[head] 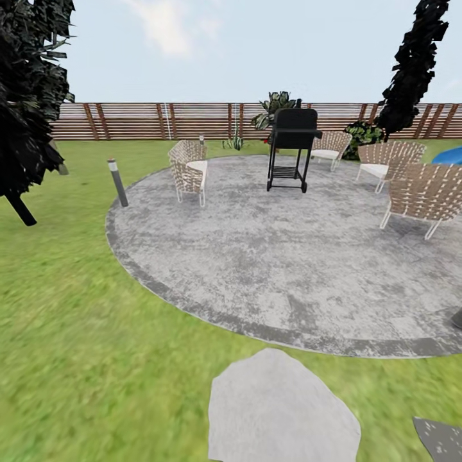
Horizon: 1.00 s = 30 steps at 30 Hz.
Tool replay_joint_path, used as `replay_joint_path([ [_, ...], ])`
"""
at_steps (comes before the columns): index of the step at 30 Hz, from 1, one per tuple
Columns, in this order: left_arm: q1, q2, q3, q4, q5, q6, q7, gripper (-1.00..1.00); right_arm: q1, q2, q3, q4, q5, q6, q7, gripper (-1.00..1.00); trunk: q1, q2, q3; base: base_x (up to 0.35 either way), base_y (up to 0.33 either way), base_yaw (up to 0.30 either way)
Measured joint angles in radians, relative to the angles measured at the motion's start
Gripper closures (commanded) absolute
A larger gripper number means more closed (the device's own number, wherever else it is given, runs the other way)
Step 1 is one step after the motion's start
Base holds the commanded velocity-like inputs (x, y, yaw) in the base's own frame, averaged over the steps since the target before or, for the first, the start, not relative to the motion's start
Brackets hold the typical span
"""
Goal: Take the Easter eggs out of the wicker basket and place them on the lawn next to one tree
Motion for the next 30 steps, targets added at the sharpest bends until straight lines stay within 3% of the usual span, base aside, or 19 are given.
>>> replay_joint_path([
  [25, 0.0, 0.0, 0.0, 0.0, 0.0, 0.0, 0.0, -1.0, 0.0, -0.008, 0.007, 0.005, 0.014, -0.003, 0.003, -1.0, 0.0, 0.0, 0.0, 0.336, 0.0, 0.0],
  [27, 0.0, 0.0, 0.0, 0.0, 0.0, 0.0, 0.0, -1.0, 0.0, -0.007, 0.008, 0.005, 0.037, -0.003, 0.005, -1.0, 0.0, 0.0, 0.0, 0.336, 0.0, 0.0],
  [30, 0.0, 0.0, 0.0, 0.0, 0.0, 0.0, 0.0, -1.0, 0.0, -0.002, 0.007, 0.007, 0.139, 0.001, 0.005, -1.0, 0.0, 0.0, 0.0, 0.336, 0.0, 0.0],
])
